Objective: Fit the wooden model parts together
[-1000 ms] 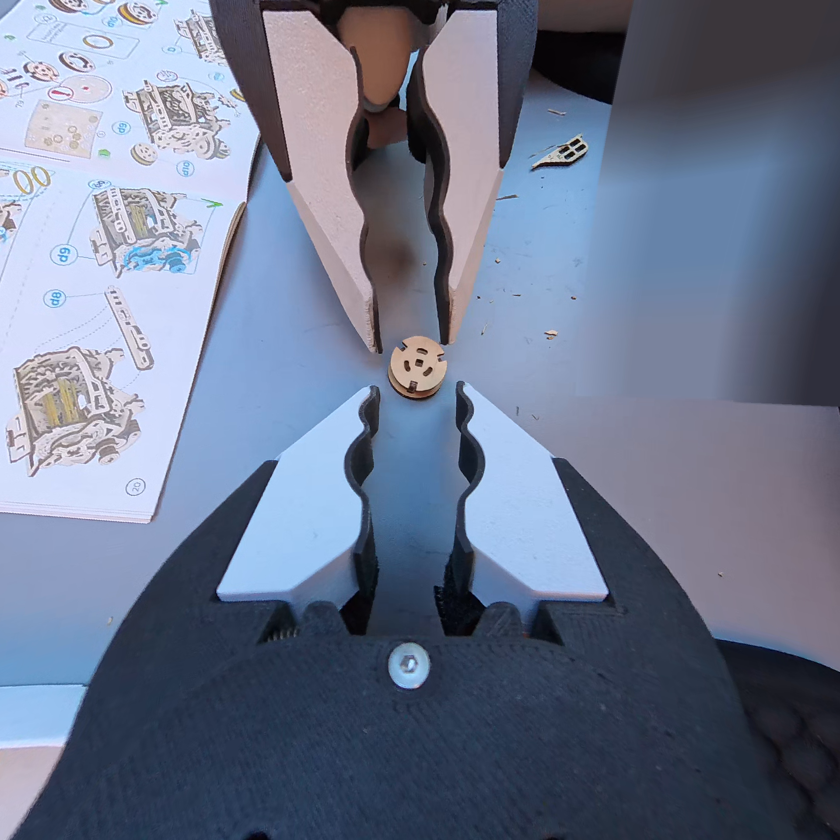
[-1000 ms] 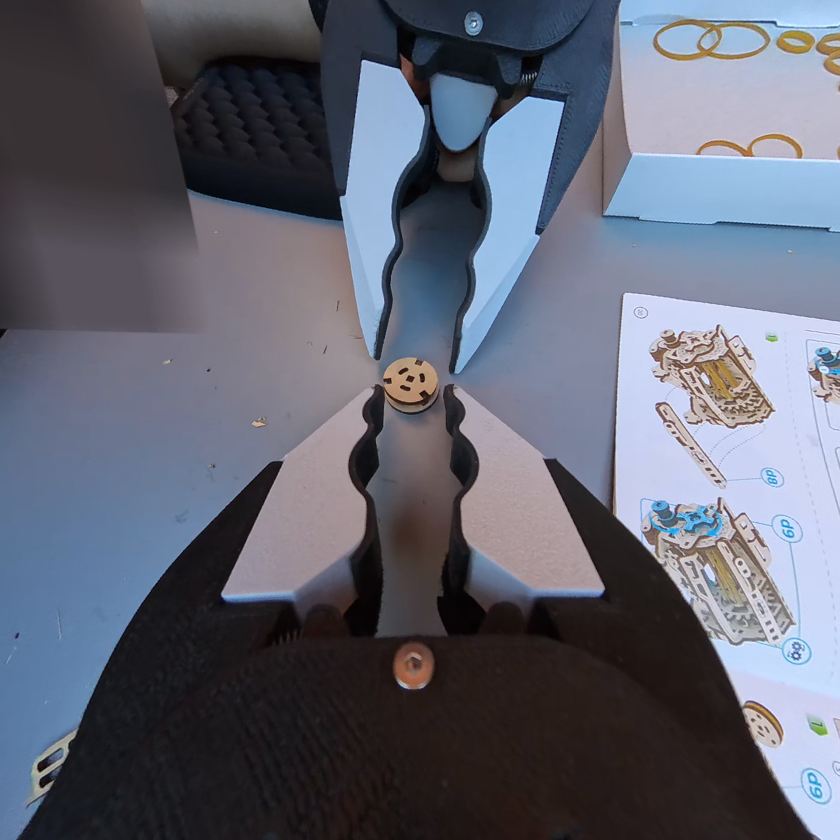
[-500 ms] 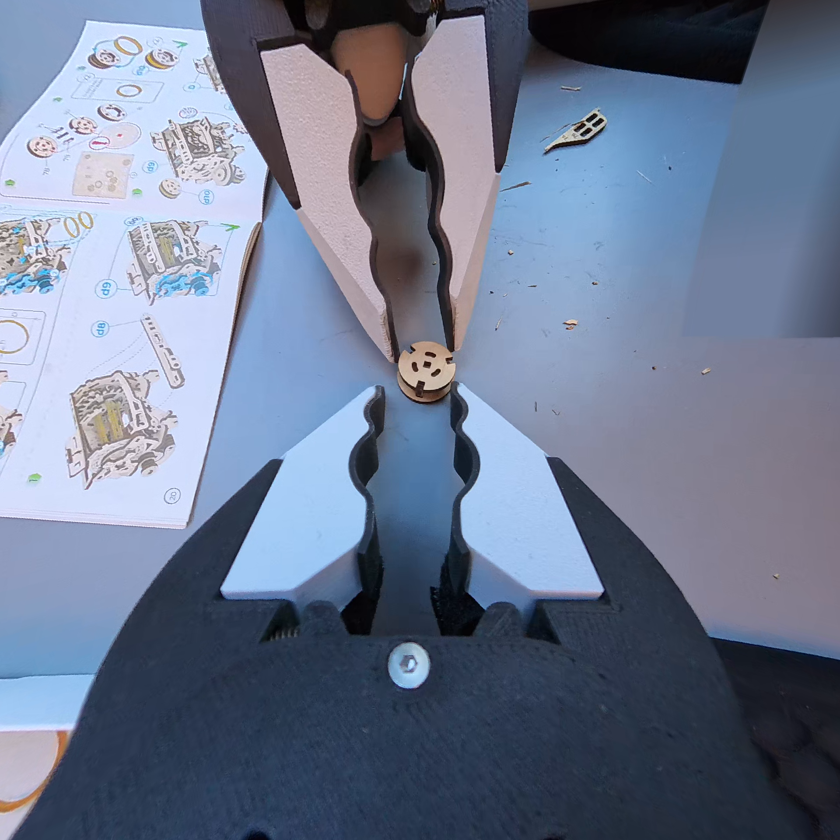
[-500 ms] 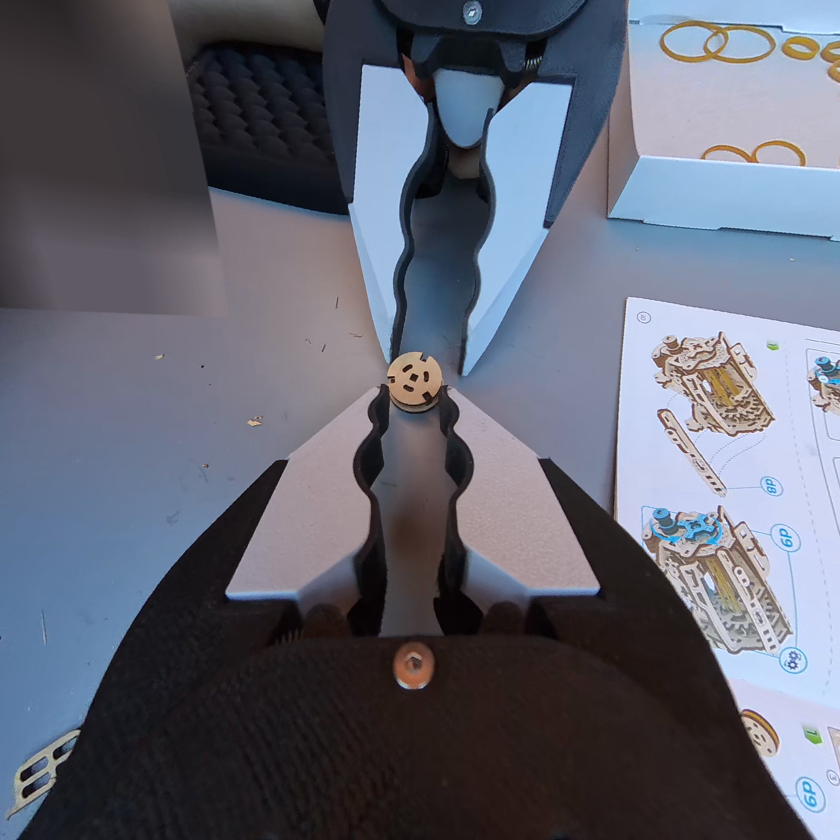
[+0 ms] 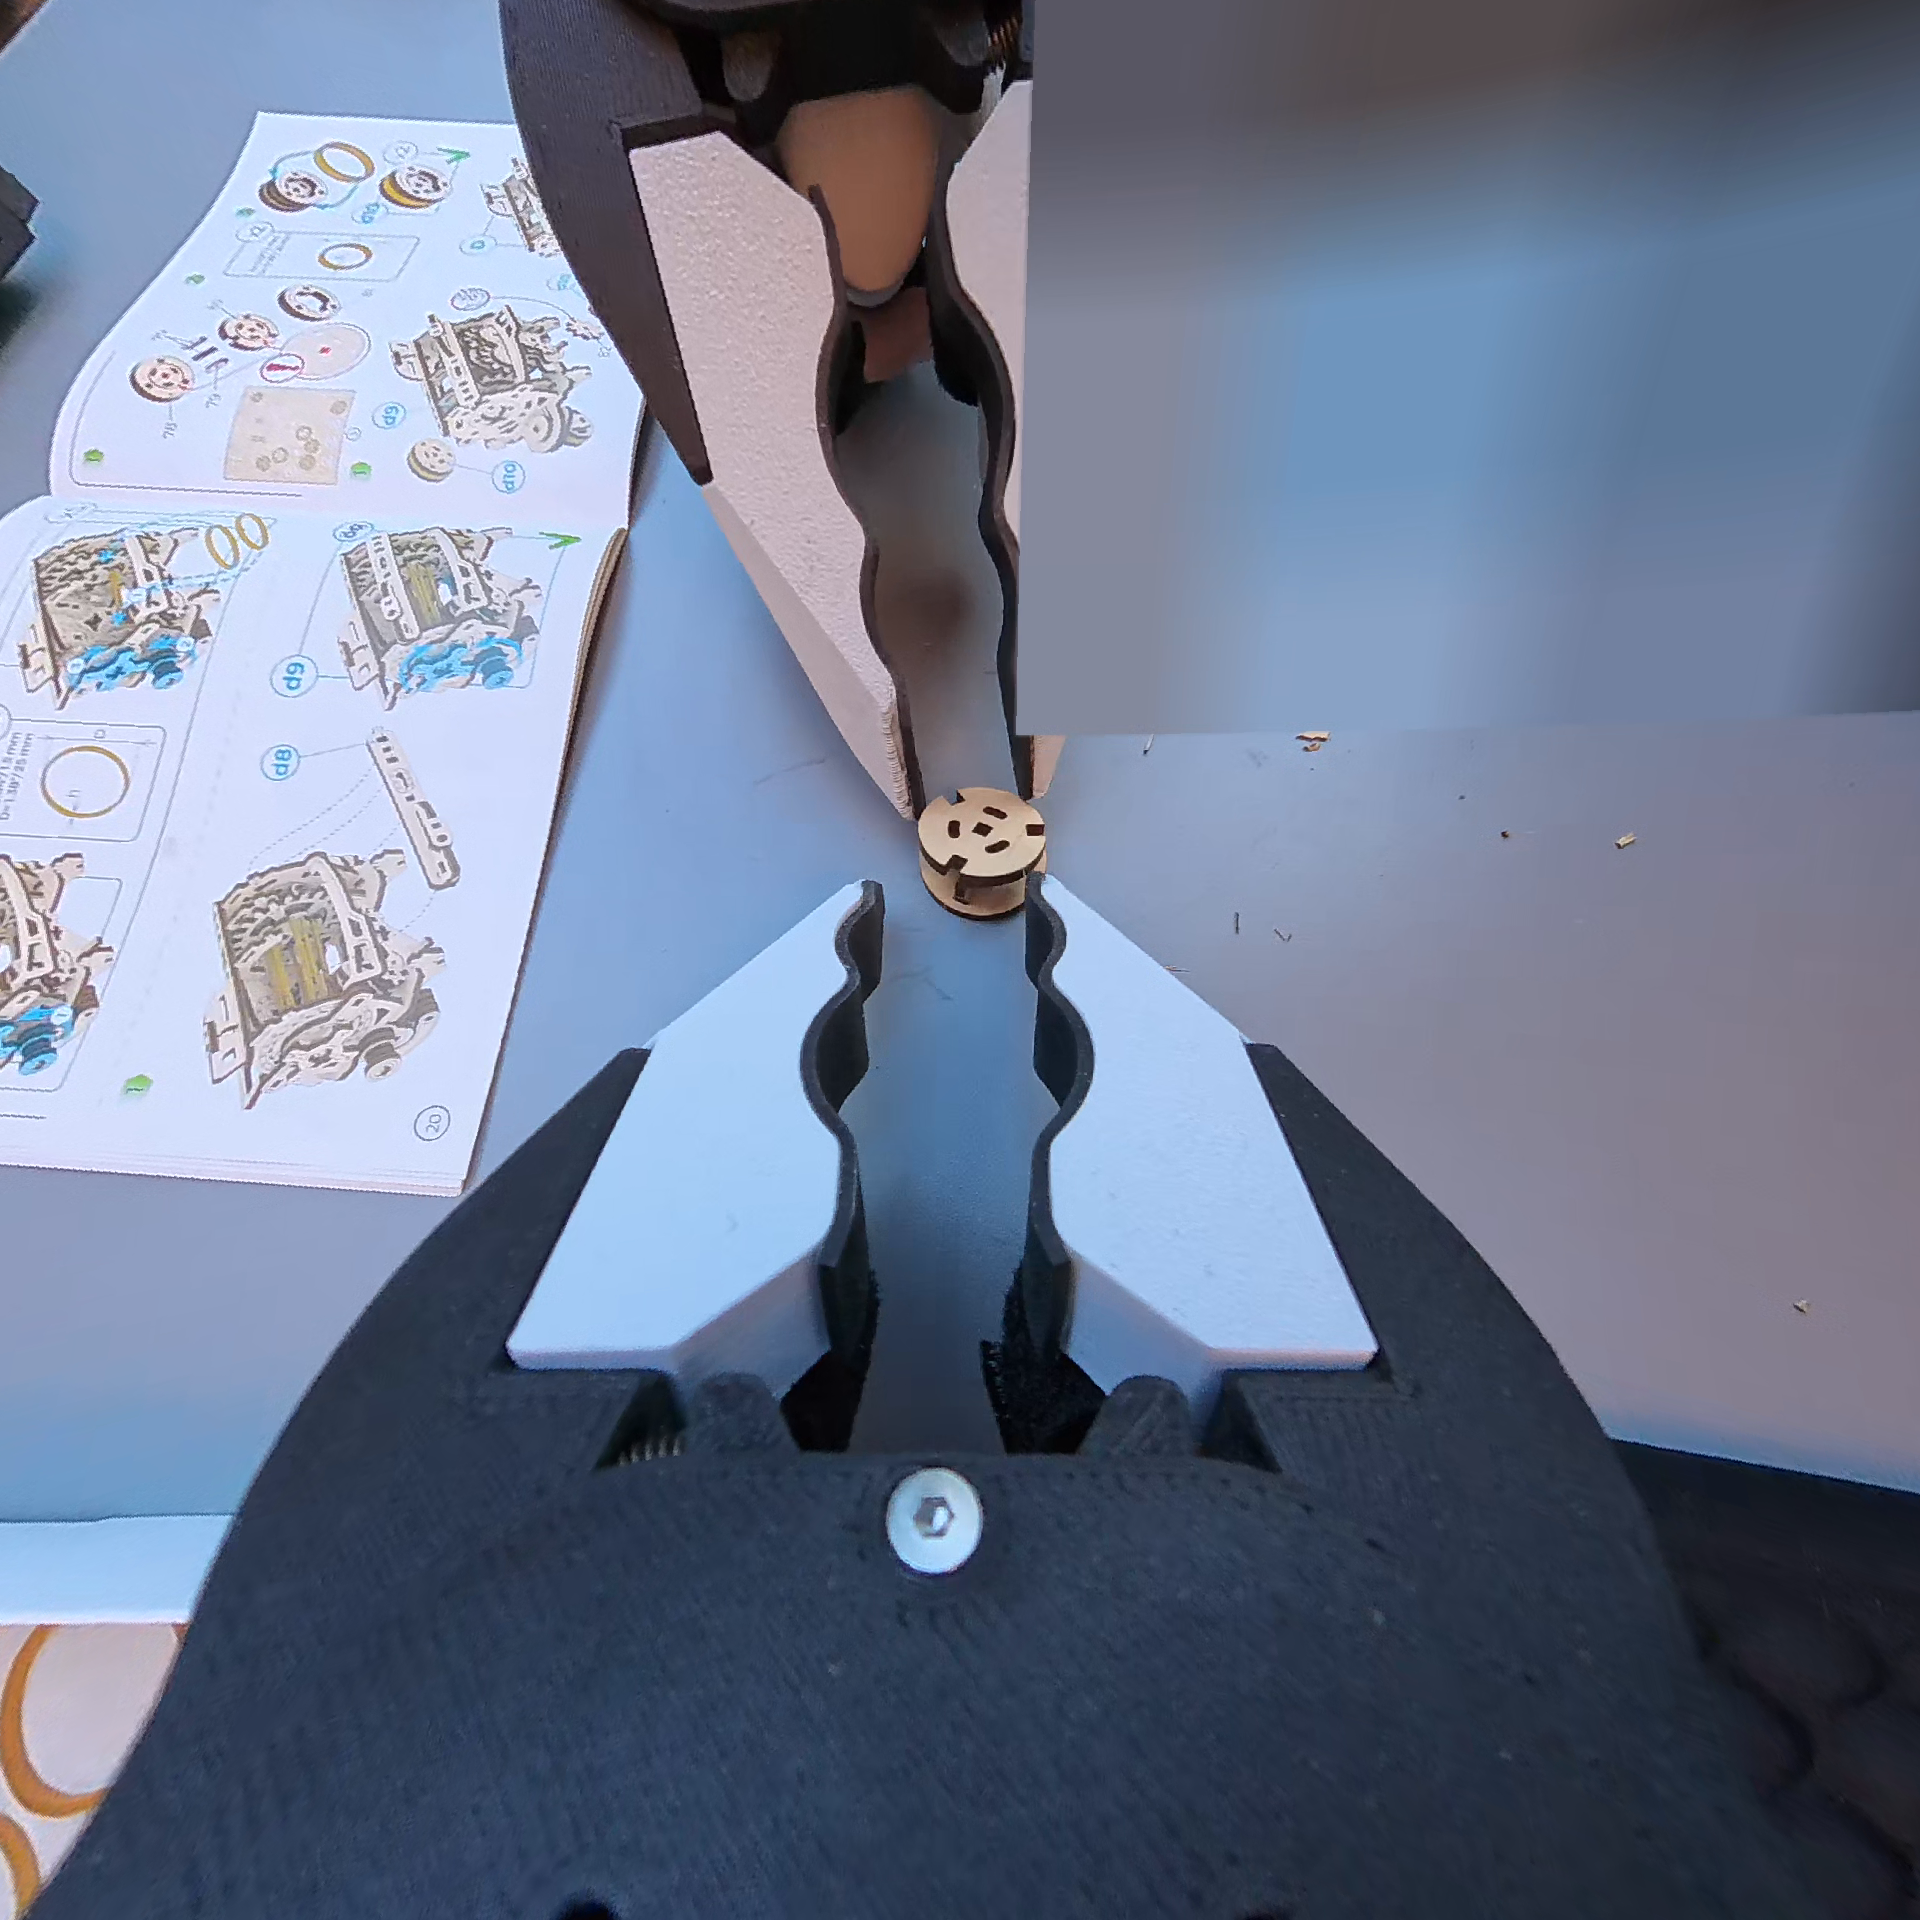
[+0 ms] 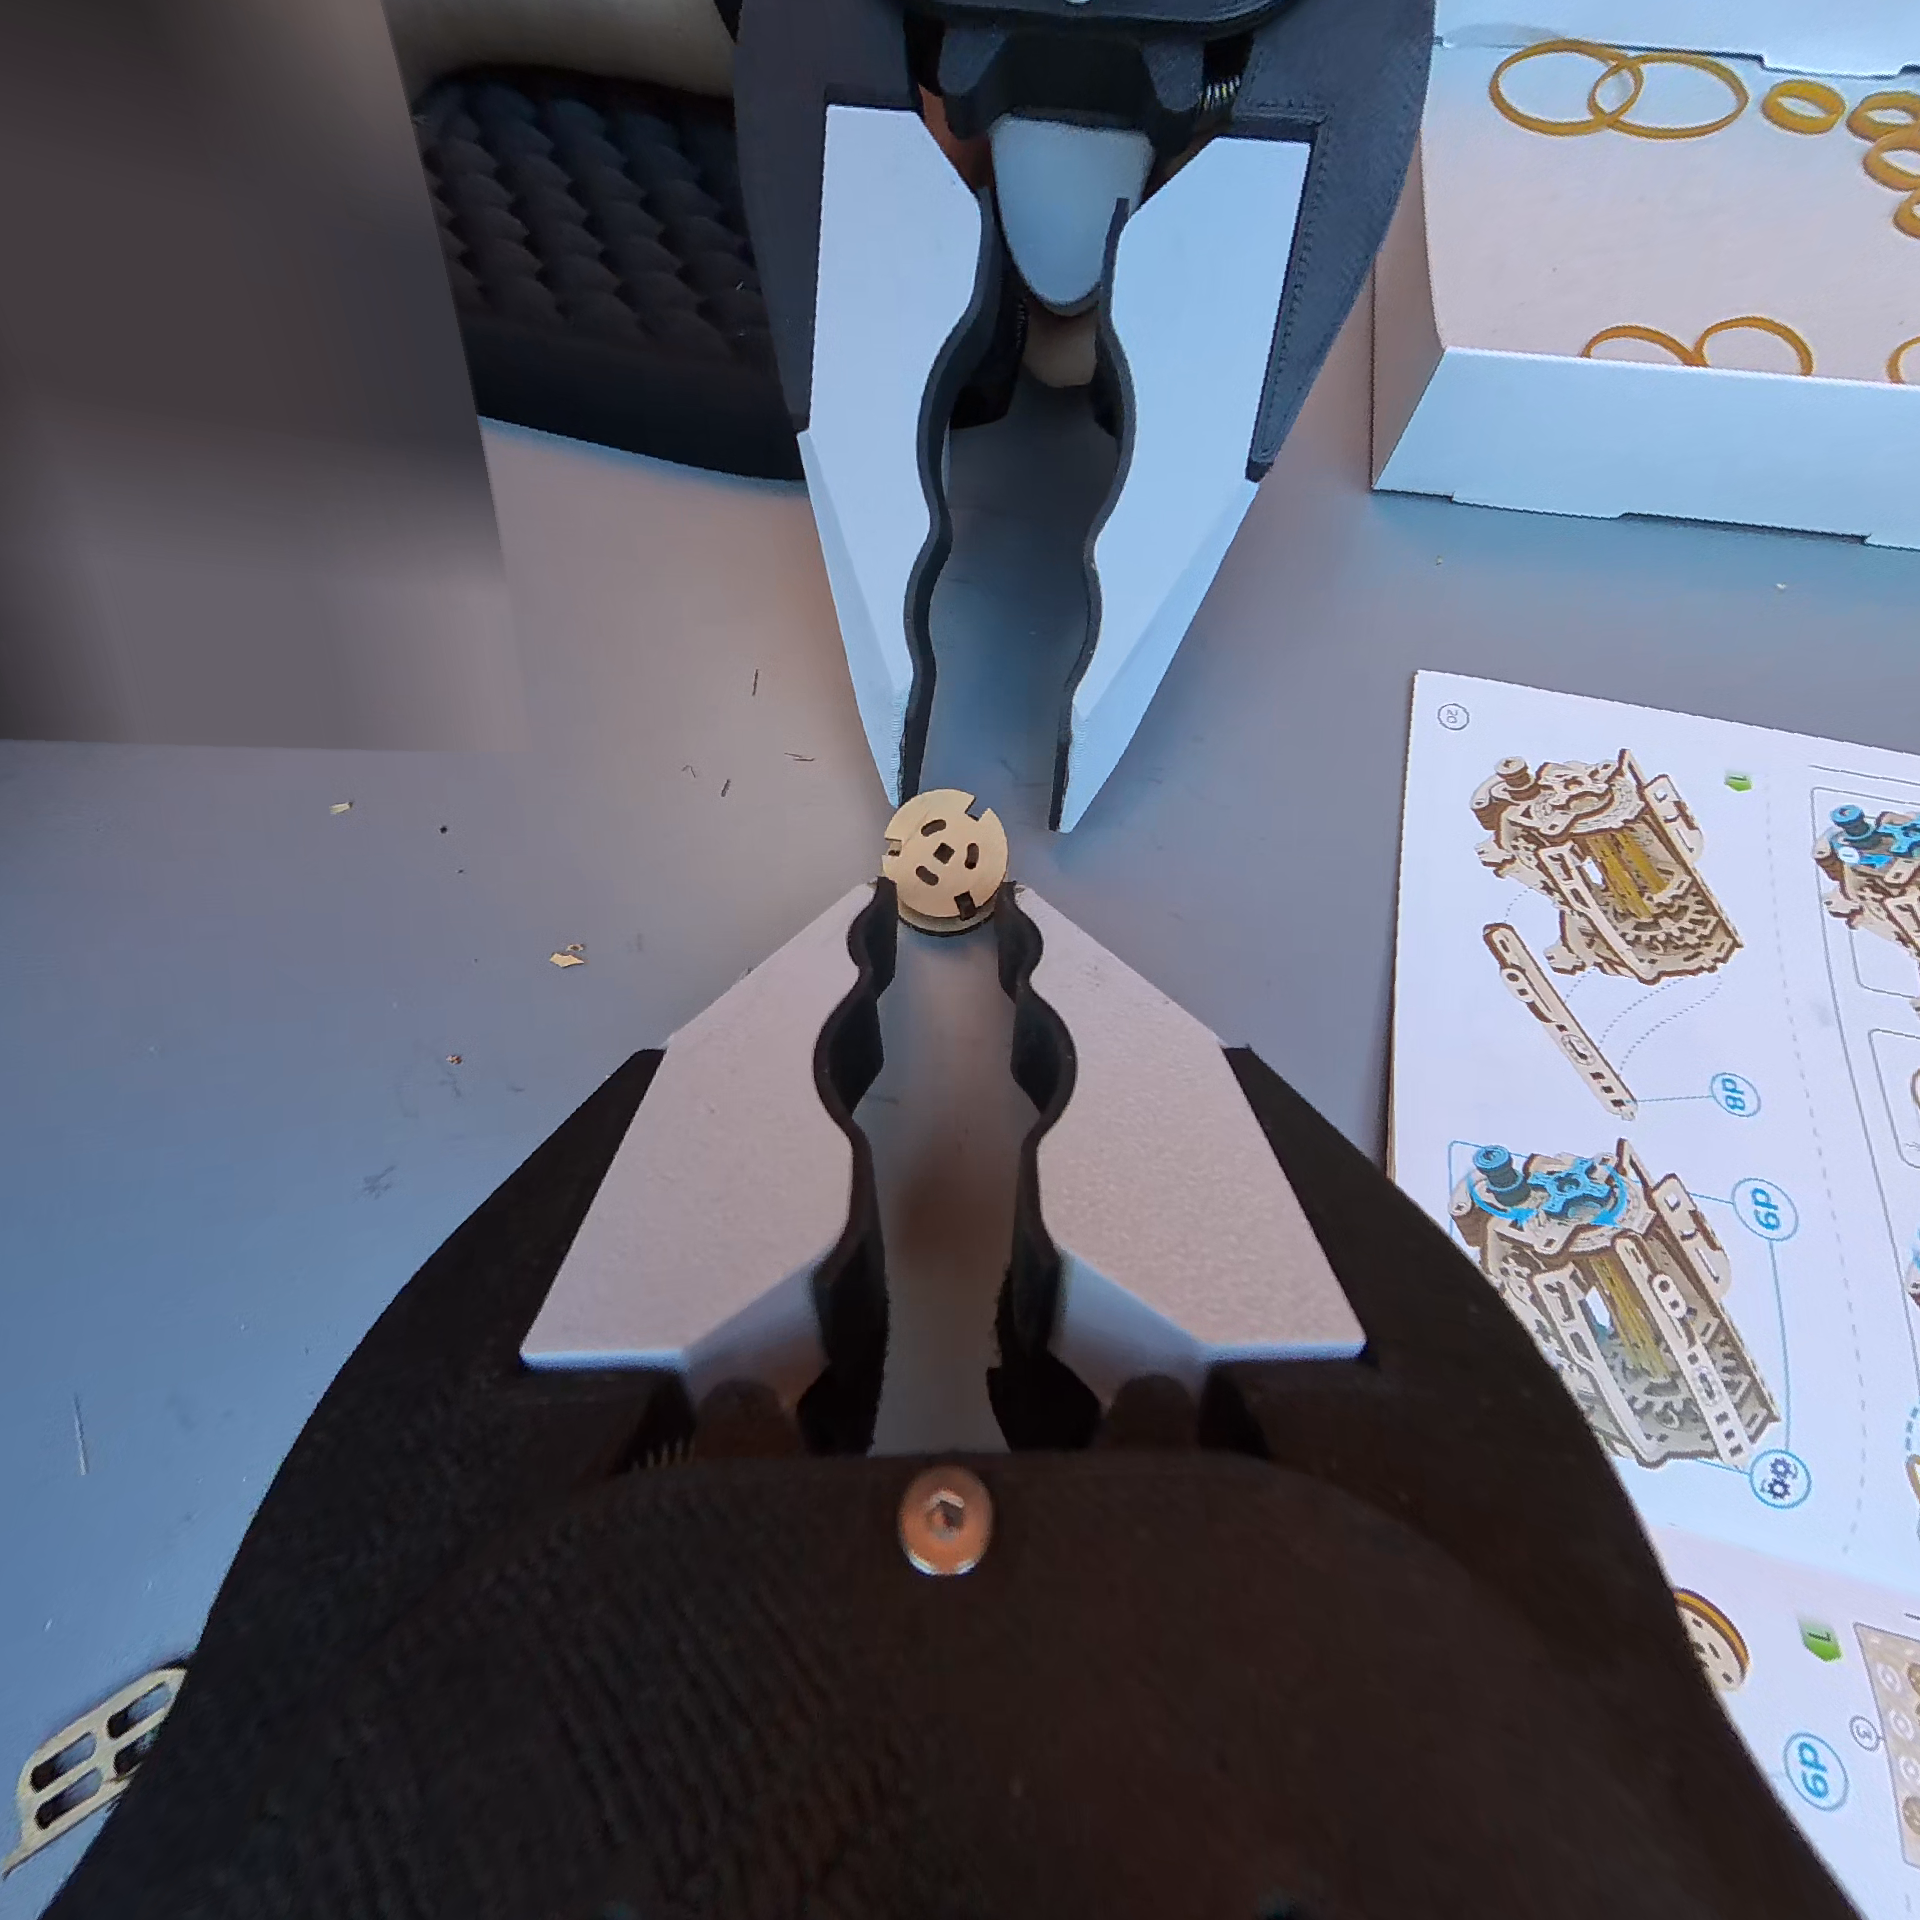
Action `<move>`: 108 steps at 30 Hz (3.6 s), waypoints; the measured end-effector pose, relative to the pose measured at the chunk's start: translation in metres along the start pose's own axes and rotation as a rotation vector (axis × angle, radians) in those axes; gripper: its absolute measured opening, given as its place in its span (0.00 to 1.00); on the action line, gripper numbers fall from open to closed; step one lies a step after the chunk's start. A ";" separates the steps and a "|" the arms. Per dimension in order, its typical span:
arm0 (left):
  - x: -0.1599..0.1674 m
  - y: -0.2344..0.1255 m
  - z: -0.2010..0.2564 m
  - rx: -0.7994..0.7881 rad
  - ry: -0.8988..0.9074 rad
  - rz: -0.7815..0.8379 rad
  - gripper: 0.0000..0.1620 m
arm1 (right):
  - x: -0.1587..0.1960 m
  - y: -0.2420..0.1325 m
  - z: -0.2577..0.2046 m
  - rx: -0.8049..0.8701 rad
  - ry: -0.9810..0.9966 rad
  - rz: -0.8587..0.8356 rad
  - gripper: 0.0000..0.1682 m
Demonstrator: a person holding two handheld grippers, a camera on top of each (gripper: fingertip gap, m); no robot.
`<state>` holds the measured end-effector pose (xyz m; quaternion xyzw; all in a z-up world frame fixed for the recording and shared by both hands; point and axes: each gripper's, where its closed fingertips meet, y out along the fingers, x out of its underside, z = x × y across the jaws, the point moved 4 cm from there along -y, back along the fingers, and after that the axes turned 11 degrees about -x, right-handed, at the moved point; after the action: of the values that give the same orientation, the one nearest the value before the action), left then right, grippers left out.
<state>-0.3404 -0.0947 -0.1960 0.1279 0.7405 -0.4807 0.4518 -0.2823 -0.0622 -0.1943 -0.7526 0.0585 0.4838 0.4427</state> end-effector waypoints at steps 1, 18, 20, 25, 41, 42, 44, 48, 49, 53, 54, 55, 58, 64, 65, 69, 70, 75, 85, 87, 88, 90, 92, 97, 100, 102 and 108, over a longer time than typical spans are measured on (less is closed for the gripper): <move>0.000 0.000 0.000 0.000 0.003 -0.002 0.16 | 0.000 0.000 0.000 0.003 -0.003 0.001 0.10; -0.003 -0.001 0.000 0.000 -0.018 0.017 0.19 | -0.004 -0.002 0.002 -0.010 -0.006 0.043 0.18; -0.003 -0.001 0.000 0.010 -0.033 0.014 0.18 | -0.003 -0.001 0.003 -0.013 -0.004 0.038 0.18; -0.004 -0.003 -0.001 0.015 -0.043 0.022 0.16 | -0.001 0.004 0.003 -0.024 -0.014 0.011 0.17; -0.001 0.001 0.001 -0.019 0.021 0.003 0.13 | -0.001 0.003 0.002 0.005 -0.062 -0.008 0.16; -0.002 0.001 0.001 -0.026 0.028 0.008 0.13 | -0.001 0.003 0.003 0.017 -0.068 -0.011 0.16; -0.003 0.000 0.000 -0.043 0.042 0.018 0.14 | -0.002 0.001 0.003 0.035 -0.095 -0.013 0.16; -0.008 -0.005 0.001 -0.042 0.066 0.071 0.14 | -0.006 -0.003 0.001 0.036 -0.111 0.017 0.16; -0.010 -0.006 0.002 -0.042 0.069 0.082 0.14 | -0.005 -0.003 0.001 0.035 -0.104 0.021 0.16; -0.005 -0.003 -0.001 -0.050 0.046 0.044 0.17 | -0.007 -0.004 0.007 0.038 -0.033 0.058 0.13; -0.004 -0.002 -0.001 -0.045 0.033 0.028 0.18 | -0.006 -0.004 0.009 0.023 0.011 0.068 0.13; -0.002 0.000 -0.001 -0.048 0.025 0.014 0.18 | -0.007 -0.004 0.008 -0.012 0.052 0.089 0.13; 0.001 0.000 -0.003 -0.052 0.007 -0.007 0.18 | -0.008 -0.004 0.013 -0.044 0.143 0.133 0.10; -0.006 -0.001 -0.003 -0.024 -0.062 0.020 0.17 | -0.008 -0.001 0.018 -0.053 0.225 0.134 0.03; -0.006 0.000 -0.004 -0.027 -0.070 0.016 0.17 | -0.005 0.000 0.018 -0.053 0.227 0.110 0.00; -0.005 0.005 -0.004 -0.031 -0.087 -0.005 0.15 | -0.002 0.003 0.016 -0.052 0.217 0.074 0.00; -0.005 0.005 -0.003 -0.028 -0.086 -0.006 0.15 | -0.002 0.003 0.015 -0.051 0.205 0.070 0.00; -0.005 0.005 -0.001 -0.030 -0.066 -0.005 0.13 | -0.002 0.003 0.013 -0.045 0.179 0.066 0.01; -0.002 0.004 -0.002 -0.031 -0.060 -0.014 0.15 | -0.005 -0.011 0.002 -0.127 0.184 0.143 0.11; -0.003 0.002 0.000 -0.014 -0.058 -0.006 0.17 | -0.005 -0.010 -0.001 -0.133 0.168 0.130 0.15; -0.003 0.002 0.001 -0.005 -0.053 0.001 0.17 | -0.005 -0.009 -0.002 -0.126 0.153 0.123 0.15; -0.004 0.001 0.003 0.011 -0.042 0.014 0.18 | -0.003 -0.008 0.001 -0.089 0.137 0.106 0.15; -0.005 0.000 0.004 0.021 -0.038 0.020 0.19 | -0.001 -0.005 0.001 -0.104 0.139 0.095 0.15; -0.005 0.002 0.004 0.060 -0.068 0.006 0.19 | 0.000 -0.003 0.002 -0.118 0.151 0.084 0.14; -0.002 0.005 0.004 0.079 -0.076 -0.029 0.19 | 0.000 -0.002 0.001 -0.121 0.146 0.080 0.12; -0.002 0.007 0.004 0.069 -0.063 -0.036 0.19 | 0.000 -0.002 0.001 -0.118 0.141 0.078 0.12; -0.004 0.006 0.004 0.064 -0.031 -0.008 0.16 | 0.000 -0.002 0.001 -0.106 0.122 0.073 0.12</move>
<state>-0.3319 -0.0944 -0.1964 0.1318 0.7180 -0.5081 0.4571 -0.2818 -0.0606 -0.1930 -0.8006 0.0868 0.4553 0.3799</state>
